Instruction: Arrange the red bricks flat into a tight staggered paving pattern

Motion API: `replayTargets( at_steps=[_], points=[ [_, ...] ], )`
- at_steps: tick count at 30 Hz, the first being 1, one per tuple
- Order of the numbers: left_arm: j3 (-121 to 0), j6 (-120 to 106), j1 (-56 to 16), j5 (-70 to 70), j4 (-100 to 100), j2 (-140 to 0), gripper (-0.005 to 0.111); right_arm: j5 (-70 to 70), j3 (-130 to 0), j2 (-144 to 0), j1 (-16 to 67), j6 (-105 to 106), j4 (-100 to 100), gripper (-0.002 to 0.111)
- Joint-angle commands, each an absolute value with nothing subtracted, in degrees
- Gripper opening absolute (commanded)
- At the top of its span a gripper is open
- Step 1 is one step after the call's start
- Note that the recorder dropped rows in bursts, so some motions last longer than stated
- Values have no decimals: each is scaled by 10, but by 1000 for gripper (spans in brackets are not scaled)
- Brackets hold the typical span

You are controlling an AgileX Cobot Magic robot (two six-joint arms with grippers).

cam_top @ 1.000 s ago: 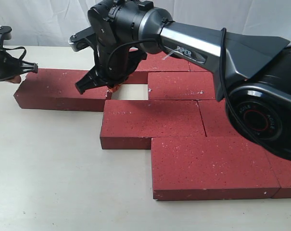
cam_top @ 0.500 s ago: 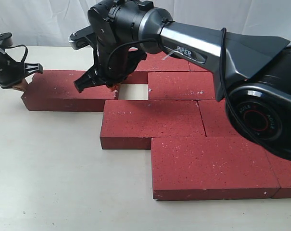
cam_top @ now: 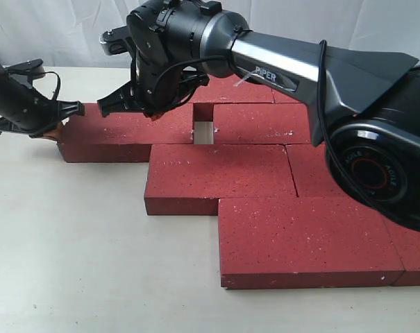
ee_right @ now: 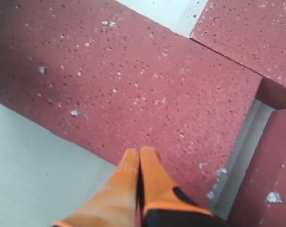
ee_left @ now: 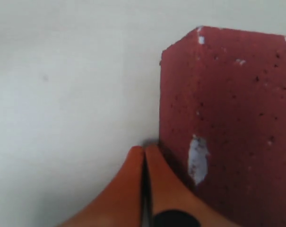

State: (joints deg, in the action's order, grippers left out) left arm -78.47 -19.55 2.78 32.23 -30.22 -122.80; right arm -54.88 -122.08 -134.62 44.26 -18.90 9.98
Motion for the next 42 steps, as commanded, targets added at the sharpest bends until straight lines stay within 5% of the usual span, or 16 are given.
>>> replayTargets(
  at_steps=[1,19,42],
  points=[
    [-782,-197,7,325,-314,-1237,0,-543,-1220,-1345,440,-192,111,-1],
    [-782,-367,-3,329,-465,-1237,0,-543,-1220,-1345,440,-192,111,-1],
    [-782,-362,20,336,-418,-1237,0,-547,-1220,-1345,440,-189,111,-1]
  ],
)
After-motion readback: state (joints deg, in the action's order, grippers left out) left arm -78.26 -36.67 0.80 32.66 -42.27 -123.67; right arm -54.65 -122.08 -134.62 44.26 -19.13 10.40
